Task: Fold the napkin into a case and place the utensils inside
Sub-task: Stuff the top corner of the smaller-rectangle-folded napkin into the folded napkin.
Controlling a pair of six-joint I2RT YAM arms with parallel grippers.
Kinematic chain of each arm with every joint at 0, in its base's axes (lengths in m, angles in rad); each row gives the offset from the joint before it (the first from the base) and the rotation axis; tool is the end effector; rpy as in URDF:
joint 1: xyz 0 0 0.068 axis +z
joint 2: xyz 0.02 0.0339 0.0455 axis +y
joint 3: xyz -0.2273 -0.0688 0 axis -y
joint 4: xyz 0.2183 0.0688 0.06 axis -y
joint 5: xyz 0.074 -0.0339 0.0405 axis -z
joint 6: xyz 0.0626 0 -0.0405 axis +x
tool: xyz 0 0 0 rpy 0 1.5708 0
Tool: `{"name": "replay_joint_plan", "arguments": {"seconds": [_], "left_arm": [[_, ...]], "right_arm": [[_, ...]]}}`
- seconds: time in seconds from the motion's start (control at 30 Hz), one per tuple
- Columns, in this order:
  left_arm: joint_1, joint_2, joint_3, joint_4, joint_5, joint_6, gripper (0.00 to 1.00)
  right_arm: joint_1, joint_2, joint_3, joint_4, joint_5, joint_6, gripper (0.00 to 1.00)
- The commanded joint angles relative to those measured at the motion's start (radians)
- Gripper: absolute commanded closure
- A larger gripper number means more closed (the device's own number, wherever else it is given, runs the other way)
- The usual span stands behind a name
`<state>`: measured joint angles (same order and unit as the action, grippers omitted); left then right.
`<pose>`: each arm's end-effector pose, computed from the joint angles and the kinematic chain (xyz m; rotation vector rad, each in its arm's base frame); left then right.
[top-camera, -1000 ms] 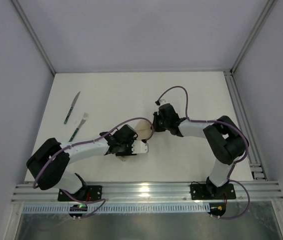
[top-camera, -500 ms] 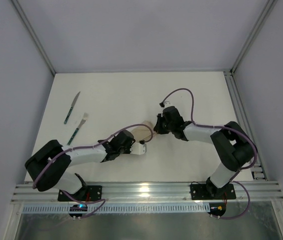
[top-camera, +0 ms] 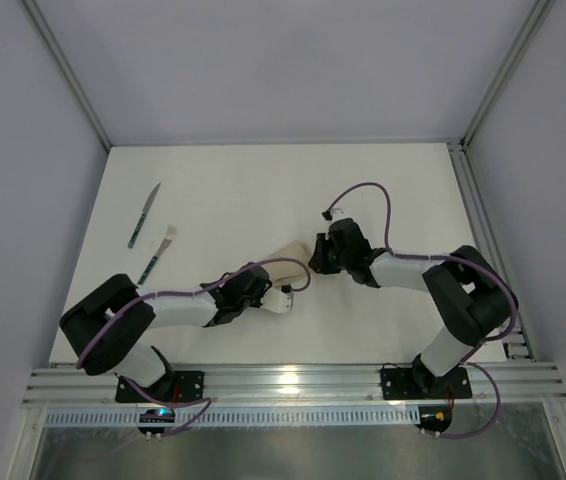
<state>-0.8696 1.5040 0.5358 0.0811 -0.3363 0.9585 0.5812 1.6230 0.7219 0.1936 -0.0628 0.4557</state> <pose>0.1848 -0.1869 0.0913 1.8406 1.6048 0.4519 0.2637 0.1779 0.1179 -0.1815 2.3458 0.6012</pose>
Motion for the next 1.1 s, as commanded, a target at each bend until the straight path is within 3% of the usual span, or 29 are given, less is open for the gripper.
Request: {"name": "replay_joint_plan", "arguments": {"seconds": [0.0, 0.23, 0.43, 0.53, 0.63, 0.73, 0.77, 0.9, 1.07], "left_arm": [[0.004, 0.038, -0.02, -0.044, 0.032, -0.007, 1.0], [0.004, -0.019, -0.025, -0.08, 0.1, 0.006, 0.93], [0.004, -0.022, -0.027, -0.08, 0.1, 0.025, 0.93], [0.004, -0.021, -0.027, -0.08, 0.094, 0.034, 0.93], [0.004, -0.021, -0.023, -0.08, 0.088, 0.039, 0.92], [0.004, -0.021, -0.023, -0.08, 0.088, 0.039, 0.89], [0.004, -0.021, -0.022, -0.08, 0.088, 0.037, 0.88], [0.004, -0.022, -0.02, -0.08, 0.086, 0.029, 0.8], [0.004, -0.047, -0.004, -0.144, 0.111, 0.005, 0.71]], "right_arm": [[-0.003, 0.02, -0.003, 0.001, 0.0, -0.014, 0.73], [-0.007, -0.129, 0.056, -0.164, 0.106, -0.116, 0.52], [-0.018, -0.224, 0.122, -0.266, 0.078, -0.161, 0.48], [-0.017, -0.227, 0.155, -0.258, -0.027, -0.163, 0.48], [0.008, -0.201, 0.189, -0.255, -0.057, -0.157, 0.51], [0.037, -0.161, 0.185, -0.166, -0.097, -0.138, 0.68], [0.045, -0.141, 0.182, -0.089, -0.173, -0.111, 0.76], [0.085, 0.021, 0.218, -0.034, -0.247, -0.092, 0.88], [0.066, 0.149, 0.211, 0.017, -0.24, -0.028, 0.94]]}}
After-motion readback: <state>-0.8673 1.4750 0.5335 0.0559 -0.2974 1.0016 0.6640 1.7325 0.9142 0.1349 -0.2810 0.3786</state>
